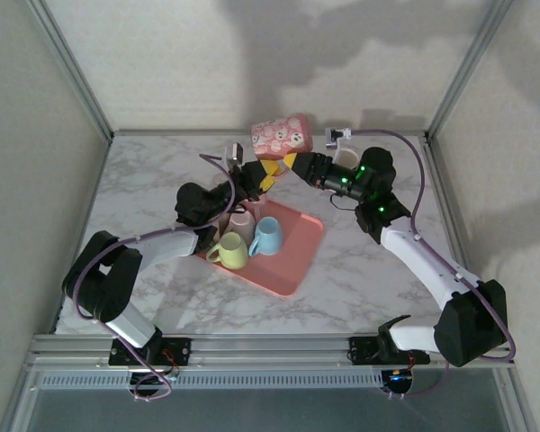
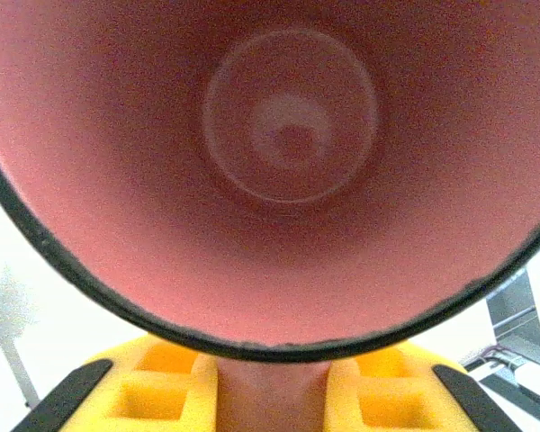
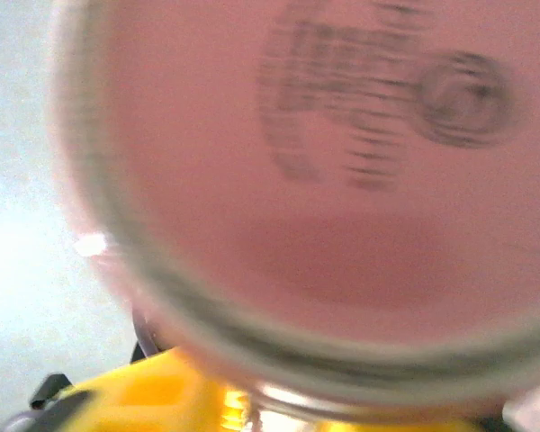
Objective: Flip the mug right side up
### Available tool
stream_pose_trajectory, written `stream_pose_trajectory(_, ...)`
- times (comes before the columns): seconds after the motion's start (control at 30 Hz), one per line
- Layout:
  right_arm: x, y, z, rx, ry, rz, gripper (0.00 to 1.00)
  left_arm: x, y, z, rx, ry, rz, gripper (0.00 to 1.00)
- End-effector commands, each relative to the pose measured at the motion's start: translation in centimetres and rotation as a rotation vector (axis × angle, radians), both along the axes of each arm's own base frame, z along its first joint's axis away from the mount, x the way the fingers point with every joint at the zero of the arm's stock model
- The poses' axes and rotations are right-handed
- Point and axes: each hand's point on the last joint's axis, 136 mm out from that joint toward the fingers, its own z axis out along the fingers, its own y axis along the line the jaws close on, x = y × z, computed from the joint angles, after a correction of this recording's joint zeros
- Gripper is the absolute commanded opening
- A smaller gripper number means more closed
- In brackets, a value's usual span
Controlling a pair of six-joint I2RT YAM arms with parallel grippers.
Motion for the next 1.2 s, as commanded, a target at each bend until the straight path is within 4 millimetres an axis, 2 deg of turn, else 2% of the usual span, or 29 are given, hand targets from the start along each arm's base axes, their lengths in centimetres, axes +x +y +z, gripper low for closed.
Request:
stream_pose_trajectory(0.0,-0.7,-0.9,2.5,0.001,-0.124,-0.041,0.44,-1.8,0.6,5.0,-0.052,-0.237,0.028,0.00)
stream_pose_trajectory(0.1,-0.9,-2.0,2.3,-0.045,-0.130,-0.080,0.53,-1.4,0.5,5.4,0.003,-0.283,0.076,0.00)
stream_pose_trajectory(0.2,-1.2,-3.7,1.7,-0.116,-0.130,-0.141,0.55,-1.1,0.5,6.1,0.068,-0.337,0.127,0.00)
stream_pose_trajectory(0.5,-1.9,-10.5,-3.3,-0.463,-0.029,-0.397,0.54,1.6,0.0,5.6,0.353,-0.409,0.266,0.00)
stream_pose_trajectory(0.67,-1.8,-13.6,-5.7,-0.603,0.068,-0.498,0.52,2.8,-0.4,5.0,0.456,-0.442,0.298,0.00)
stream_pose_trajectory(0.83,-1.4,-15.0,-7.5,-0.664,0.162,-0.529,0.50,4.1,-0.7,4.0,0.563,-0.468,0.330,0.00)
stream_pose_trajectory(1.17,-0.5,-16.0,-9.5,-0.728,0.214,-0.547,0.52,7.4,-2.5,0.6,0.830,-0.499,0.368,0.00)
